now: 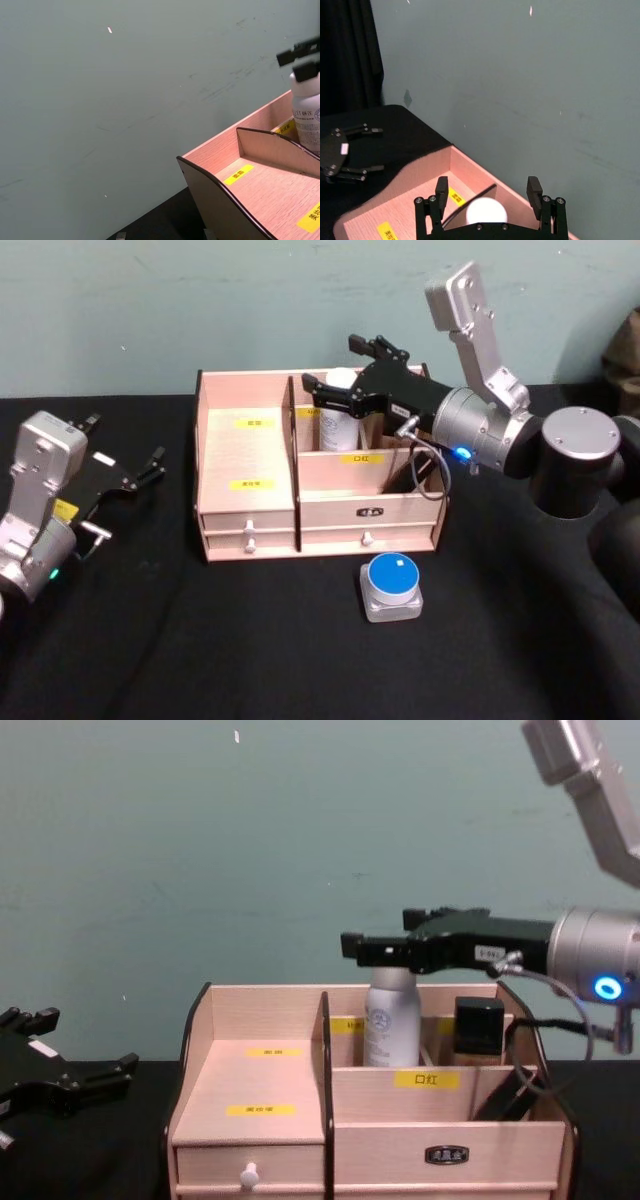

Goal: Pick up the facial cleanser and watermelon frost from the table and place them into the tiered storage box.

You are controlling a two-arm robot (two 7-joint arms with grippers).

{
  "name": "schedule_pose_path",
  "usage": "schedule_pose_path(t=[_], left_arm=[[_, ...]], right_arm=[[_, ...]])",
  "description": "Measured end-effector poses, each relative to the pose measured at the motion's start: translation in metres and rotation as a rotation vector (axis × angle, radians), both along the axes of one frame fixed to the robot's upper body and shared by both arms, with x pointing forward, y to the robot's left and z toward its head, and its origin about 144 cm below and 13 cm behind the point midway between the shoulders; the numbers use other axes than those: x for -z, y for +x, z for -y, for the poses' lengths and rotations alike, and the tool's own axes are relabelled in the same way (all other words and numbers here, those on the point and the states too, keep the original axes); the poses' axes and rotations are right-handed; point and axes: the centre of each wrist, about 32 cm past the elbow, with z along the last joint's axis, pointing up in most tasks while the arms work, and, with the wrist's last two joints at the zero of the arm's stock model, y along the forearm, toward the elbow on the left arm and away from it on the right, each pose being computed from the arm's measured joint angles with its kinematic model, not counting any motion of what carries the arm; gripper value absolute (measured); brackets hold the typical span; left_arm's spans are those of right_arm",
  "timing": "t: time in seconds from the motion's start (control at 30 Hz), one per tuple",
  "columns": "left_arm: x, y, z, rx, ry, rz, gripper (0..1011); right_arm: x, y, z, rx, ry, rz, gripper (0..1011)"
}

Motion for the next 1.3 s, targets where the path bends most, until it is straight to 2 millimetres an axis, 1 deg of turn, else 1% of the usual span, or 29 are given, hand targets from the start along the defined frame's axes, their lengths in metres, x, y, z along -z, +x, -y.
schedule_pose_path(t=[0.07, 0.2, 0.3, 0.33, 0.4, 0.5, 0.63, 0.67, 0.7, 0.83, 0.93, 1.1, 1.17, 1.3], left_arm=[[0.000, 0.000, 0.000, 0.000, 0.000, 0.000, 1001], [0.000, 0.000, 0.000, 0.000, 0.000, 0.000, 1001], [0.000, 0.000, 0.000, 0.000, 0.000, 0.000, 1001], [0.000, 0.000, 0.000, 0.000, 0.000, 0.000, 1001], [0.000, 0.000, 0.000, 0.000, 0.000, 0.000, 1001], [0.000, 0.000, 0.000, 0.000, 0.000, 0.000, 1001], [0.000, 0.000, 0.000, 0.000, 0.000, 0.000, 1001], [0.000, 0.000, 0.000, 0.000, 0.000, 0.000, 1001], [0.000, 0.000, 0.000, 0.000, 0.000, 0.000, 1001], [0.000, 0.000, 0.000, 0.000, 0.000, 0.000, 1001], [0.000, 0.000, 0.000, 0.000, 0.000, 0.000, 1001], [0.000, 0.000, 0.000, 0.000, 0.000, 0.000, 1001], [0.000, 0.000, 0.000, 0.000, 0.000, 0.000, 1001], [0.000, 0.000, 0.000, 0.000, 0.000, 0.000, 1001]], right_arm=[[-0.005, -0.004, 0.001, -0.003, -0.001, 0.009, 1002], [-0.020, -0.021, 0.005, -0.013, -0.008, 0.027, 1002], [-0.026, -0.031, 0.008, -0.013, -0.008, 0.025, 1002], [-0.031, -0.041, 0.012, -0.014, -0.008, 0.022, 1002], [-0.035, -0.050, 0.016, -0.012, -0.008, 0.015, 1002], [-0.044, -0.076, 0.026, -0.007, -0.022, 0.003, 1002], [-0.047, -0.095, 0.033, -0.005, -0.027, -0.014, 1003], [-0.047, -0.105, 0.036, -0.003, -0.025, -0.029, 1003], [-0.046, -0.115, 0.040, -0.003, -0.023, -0.045, 1003], [-0.042, -0.132, 0.044, 0.000, -0.019, -0.078, 1002], [-0.032, -0.153, 0.049, 0.007, -0.013, -0.123, 1003], [-0.021, -0.170, 0.051, 0.007, -0.006, -0.167, 1002], [-0.011, -0.180, 0.051, 0.006, -0.003, -0.195, 1002], [0.000, -0.189, 0.051, 0.011, -0.015, -0.219, 1003]])
